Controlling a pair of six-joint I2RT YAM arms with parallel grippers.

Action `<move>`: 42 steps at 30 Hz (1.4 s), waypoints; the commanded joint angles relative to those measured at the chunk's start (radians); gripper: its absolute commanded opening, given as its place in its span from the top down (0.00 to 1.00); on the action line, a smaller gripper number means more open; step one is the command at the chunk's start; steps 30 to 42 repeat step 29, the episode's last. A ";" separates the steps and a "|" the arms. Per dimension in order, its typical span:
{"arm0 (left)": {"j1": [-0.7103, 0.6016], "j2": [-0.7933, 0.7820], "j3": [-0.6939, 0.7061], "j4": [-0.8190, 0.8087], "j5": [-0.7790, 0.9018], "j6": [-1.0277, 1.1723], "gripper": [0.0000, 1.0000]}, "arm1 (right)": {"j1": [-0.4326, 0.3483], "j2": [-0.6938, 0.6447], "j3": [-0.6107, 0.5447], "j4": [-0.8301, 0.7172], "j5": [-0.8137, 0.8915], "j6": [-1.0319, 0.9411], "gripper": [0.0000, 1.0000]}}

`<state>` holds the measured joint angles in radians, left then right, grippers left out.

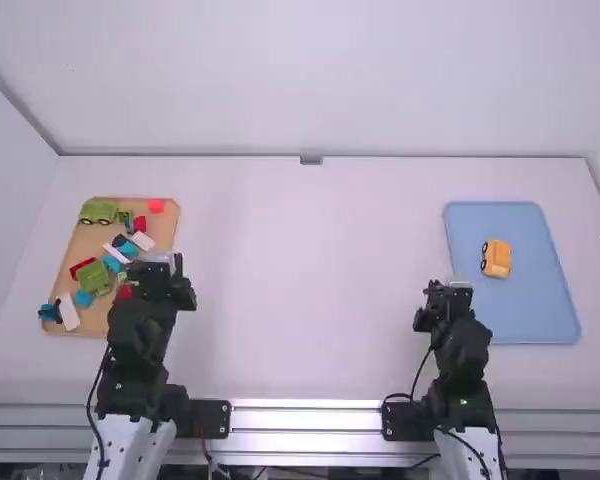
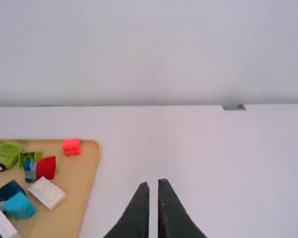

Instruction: Assemble lego blocks to make yellow taxi

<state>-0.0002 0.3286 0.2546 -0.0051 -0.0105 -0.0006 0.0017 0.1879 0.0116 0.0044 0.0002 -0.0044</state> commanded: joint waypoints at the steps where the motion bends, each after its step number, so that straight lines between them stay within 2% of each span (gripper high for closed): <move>1: 0.000 -0.050 -0.045 0.005 0.010 0.001 1.00 | -0.002 -0.040 -0.012 -0.004 0.000 0.004 0.97; 3: 0.000 -0.090 -0.084 0.005 0.010 0.001 1.00 | -0.002 -0.071 -0.012 -0.004 0.000 0.004 1.00; 17: 0.000 -0.261 -0.255 0.005 0.010 0.001 1.00 | -0.002 -0.188 -0.012 -0.004 0.000 0.004 1.00; 24: 0.000 -0.329 -0.255 0.005 0.010 0.001 1.00 | -0.002 -0.188 -0.012 -0.004 0.000 0.004 1.00; 42: 0.000 -0.329 -0.255 0.005 0.010 0.001 1.00 | -0.002 -0.188 -0.012 -0.004 0.000 0.004 1.00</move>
